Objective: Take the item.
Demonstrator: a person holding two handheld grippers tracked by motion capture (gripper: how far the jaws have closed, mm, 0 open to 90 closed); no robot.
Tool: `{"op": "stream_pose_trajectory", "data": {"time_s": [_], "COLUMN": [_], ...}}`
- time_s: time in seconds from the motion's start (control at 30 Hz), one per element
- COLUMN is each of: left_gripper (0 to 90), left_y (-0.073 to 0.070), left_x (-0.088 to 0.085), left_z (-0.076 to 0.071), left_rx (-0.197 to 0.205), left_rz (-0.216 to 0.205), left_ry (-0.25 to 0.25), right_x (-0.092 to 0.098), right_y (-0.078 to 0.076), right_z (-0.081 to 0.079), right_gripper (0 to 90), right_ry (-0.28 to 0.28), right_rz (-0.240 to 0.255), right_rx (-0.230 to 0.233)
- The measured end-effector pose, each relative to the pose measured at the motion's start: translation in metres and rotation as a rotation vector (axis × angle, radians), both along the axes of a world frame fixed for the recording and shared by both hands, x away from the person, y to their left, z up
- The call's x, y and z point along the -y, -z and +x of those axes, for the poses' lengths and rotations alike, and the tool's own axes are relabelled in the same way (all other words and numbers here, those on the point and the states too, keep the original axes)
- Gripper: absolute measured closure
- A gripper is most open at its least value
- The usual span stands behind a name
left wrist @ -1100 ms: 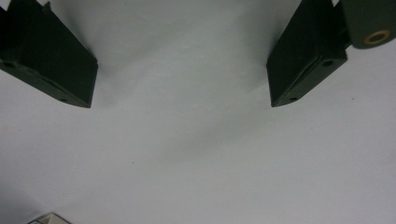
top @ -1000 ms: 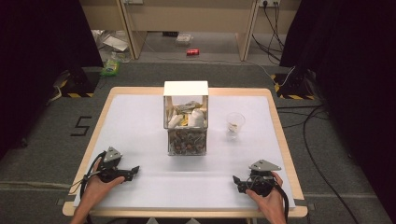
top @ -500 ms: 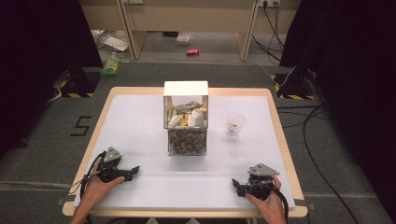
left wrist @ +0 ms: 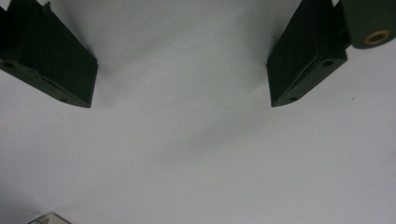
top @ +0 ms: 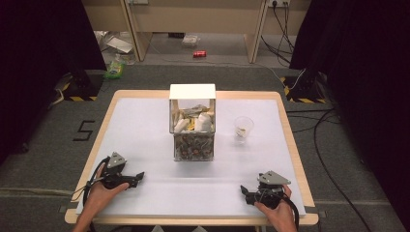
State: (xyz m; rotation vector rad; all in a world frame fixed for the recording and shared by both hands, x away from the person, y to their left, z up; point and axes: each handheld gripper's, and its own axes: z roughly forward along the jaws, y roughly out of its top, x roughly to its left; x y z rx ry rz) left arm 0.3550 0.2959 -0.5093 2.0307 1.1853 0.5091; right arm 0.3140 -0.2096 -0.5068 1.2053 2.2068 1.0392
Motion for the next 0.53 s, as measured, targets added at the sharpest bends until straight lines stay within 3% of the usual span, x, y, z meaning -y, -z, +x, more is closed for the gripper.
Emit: {"op": "stream_pose_trajectory", "data": {"time_s": [0.53], "left_gripper": [7.8], "left_y": [0.0000], "left_x": [-0.0001], "left_z": [0.0000], "left_rx": [0.000], "left_rz": [0.000], "left_ry": [0.001], "right_x": [0.0001], "right_y": [0.0002], "right_z": [-0.0003], "right_gripper": [15.0], "right_ry": [0.000], "right_rz": [0.004], "right_rx": [0.000]}}
